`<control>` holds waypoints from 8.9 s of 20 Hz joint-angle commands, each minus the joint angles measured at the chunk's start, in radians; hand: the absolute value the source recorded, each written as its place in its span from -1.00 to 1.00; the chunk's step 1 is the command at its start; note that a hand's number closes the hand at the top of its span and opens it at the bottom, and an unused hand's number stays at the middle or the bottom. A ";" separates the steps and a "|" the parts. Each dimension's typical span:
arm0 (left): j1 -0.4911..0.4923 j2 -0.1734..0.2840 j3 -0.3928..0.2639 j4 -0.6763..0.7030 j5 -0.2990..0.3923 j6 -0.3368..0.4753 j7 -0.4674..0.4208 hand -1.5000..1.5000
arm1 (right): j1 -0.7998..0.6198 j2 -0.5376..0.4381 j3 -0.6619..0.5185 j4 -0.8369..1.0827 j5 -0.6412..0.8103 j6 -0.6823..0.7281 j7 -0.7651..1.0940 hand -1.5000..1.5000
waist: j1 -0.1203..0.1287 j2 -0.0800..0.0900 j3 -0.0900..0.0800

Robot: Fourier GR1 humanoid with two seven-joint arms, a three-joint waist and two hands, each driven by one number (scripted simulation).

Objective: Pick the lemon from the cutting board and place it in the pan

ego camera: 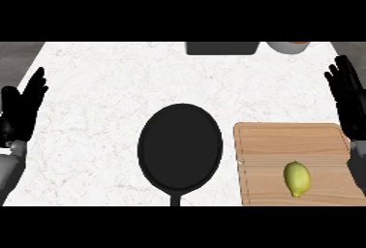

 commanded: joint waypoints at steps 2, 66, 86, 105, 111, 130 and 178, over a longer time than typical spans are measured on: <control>0.016 -0.051 0.035 -0.053 0.058 -0.008 -0.012 0.00 | 0.048 -0.013 -0.007 -0.128 0.029 0.084 -0.187 1.00 | -0.009 0.003 -0.006; 0.150 -0.280 0.073 -0.309 0.082 -0.091 0.033 0.00 | 0.824 0.407 0.205 -0.692 2.253 0.137 0.155 -1.00 | -0.002 0.009 -0.007; 0.160 -0.363 0.114 -0.355 0.008 -0.131 0.076 0.00 | 0.607 0.425 0.134 -0.453 2.223 0.137 0.195 -1.00 | -0.004 0.008 -0.006; 0.156 -0.364 0.195 -0.290 0.001 -0.206 0.038 0.00 | 0.438 0.396 0.089 -0.208 2.131 0.039 0.094 1.00 | -0.002 0.009 -0.007; 0.137 -0.364 0.190 -0.368 -0.006 -0.189 0.120 0.00 | 0.461 0.375 0.072 -0.189 2.061 -0.038 0.030 1.00 | -0.003 0.008 -0.006; 0.114 -0.401 0.149 -0.308 -0.037 -0.183 0.083 0.00 | 0.350 0.543 0.786 -0.465 2.096 0.238 0.686 1.00 | 0.034 -0.005 -0.011; 0.095 -0.406 0.176 -0.299 -0.046 -0.193 0.083 0.00 | -0.345 0.545 0.572 0.360 1.315 -0.329 1.088 -1.00 | 0.029 0.017 -0.006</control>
